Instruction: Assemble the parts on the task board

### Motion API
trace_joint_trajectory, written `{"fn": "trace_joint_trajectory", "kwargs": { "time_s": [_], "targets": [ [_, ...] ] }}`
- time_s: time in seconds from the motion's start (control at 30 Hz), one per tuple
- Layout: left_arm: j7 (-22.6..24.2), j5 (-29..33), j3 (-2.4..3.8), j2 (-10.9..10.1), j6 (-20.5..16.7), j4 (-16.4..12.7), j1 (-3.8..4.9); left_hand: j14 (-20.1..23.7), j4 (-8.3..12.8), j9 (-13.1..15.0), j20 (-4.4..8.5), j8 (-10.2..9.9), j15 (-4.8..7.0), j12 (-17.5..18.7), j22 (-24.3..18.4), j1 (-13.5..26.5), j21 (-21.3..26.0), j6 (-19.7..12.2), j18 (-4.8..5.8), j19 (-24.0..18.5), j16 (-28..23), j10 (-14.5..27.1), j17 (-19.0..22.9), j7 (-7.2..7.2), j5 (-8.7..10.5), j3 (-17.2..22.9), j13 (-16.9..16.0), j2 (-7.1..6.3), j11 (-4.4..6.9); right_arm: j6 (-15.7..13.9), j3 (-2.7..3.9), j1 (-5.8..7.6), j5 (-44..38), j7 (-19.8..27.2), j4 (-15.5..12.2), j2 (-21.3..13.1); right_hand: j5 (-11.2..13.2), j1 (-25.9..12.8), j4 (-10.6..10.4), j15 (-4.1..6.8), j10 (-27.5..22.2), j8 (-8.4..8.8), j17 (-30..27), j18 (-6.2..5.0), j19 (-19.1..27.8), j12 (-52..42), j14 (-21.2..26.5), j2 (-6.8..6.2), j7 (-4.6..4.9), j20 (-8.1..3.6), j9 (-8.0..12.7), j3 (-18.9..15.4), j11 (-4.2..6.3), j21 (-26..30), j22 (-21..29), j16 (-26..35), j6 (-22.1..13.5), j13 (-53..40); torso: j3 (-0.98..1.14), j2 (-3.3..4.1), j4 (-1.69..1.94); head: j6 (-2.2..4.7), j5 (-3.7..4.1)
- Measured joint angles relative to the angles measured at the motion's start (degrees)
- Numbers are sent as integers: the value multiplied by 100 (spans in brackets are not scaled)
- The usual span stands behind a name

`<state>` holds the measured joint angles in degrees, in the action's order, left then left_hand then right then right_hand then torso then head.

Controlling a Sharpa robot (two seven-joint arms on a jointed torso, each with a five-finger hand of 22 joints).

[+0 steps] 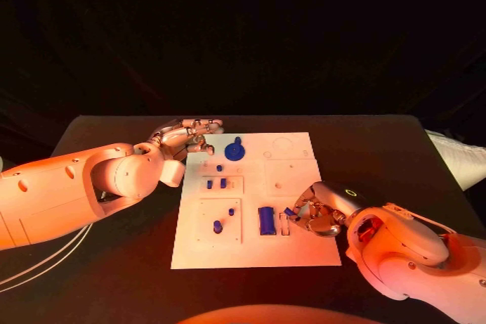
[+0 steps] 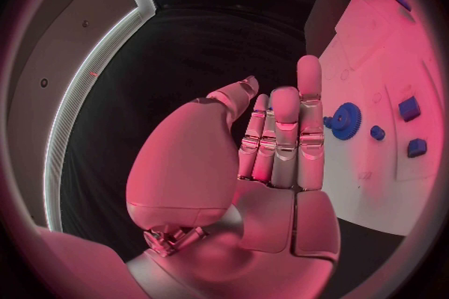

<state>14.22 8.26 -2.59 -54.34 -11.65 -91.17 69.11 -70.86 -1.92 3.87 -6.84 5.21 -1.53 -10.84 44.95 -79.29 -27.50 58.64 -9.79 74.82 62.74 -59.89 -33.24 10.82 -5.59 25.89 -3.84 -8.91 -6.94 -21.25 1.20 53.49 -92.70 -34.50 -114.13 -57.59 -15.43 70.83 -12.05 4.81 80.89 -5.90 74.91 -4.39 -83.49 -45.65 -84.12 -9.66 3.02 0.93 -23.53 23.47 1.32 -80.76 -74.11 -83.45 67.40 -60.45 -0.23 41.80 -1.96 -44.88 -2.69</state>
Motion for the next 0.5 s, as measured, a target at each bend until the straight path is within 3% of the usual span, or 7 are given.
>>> {"fn": "trace_joint_trajectory", "kwargs": {
  "time_s": [0.17,0.5],
  "targets": [
    [-2,0,0,-3,0,-8,0,0,0,0,0,0,0,0,0,0,0,0,0,0,0,0,0,0,0,0,0,0,0,36,-1,-2,197,-9,94,106,-224,-129,-62,0,21,-1,0,0,0,-30,0,-6,-7,0,-16,-61,20,0,-8,-21,8,-33,-3,-3,0,-6,-8],
    [-10,-1,1,-6,3,-23,0,0,0,0,0,0,0,0,0,0,0,0,0,0,0,0,-1,0,0,0,0,0,0,221,-4,-20,440,-20,198,242,-290,-195,-117,0,21,-6,-1,0,0,-52,0,-15,-7,0,-31,-120,19,-23,-16,-21,8,-59,-2,-3,0,-14,-9]
  ]
}}
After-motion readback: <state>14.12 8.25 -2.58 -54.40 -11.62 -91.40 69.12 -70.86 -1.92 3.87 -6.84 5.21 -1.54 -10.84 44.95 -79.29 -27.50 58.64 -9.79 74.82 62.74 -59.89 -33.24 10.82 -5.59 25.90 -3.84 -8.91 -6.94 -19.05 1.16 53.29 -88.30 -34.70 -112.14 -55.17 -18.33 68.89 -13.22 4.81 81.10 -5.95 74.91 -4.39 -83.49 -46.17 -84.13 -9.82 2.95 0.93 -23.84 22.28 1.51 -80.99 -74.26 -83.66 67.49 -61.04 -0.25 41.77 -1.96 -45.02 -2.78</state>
